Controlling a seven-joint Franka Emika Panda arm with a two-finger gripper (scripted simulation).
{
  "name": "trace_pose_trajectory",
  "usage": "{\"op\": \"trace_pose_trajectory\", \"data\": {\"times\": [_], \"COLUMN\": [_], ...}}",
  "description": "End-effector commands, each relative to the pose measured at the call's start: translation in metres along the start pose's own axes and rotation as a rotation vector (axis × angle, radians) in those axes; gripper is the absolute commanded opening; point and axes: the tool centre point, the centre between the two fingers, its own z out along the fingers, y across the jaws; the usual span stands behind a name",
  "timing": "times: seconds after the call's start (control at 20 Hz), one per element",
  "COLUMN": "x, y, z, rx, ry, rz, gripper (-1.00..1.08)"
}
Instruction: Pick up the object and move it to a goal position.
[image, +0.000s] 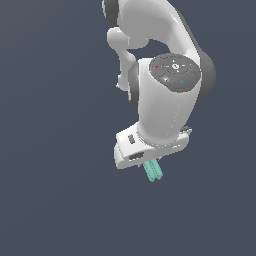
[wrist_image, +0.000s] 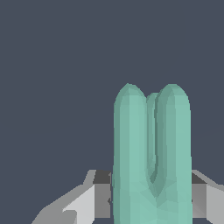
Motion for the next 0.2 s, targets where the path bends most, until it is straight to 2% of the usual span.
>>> {"op": "trace_pose_trajectory", "data": {"times": [0.0,0.15], "x": [0.0018,0.0024], "y": [-0.0003,-0.0004], "z": [-0.0024,-0.0031], "rx": [0.0,0.0], "ry": [-0.001,-0.001], "rz": [0.0,0.0], "gripper": [-1.0,-1.0]}}
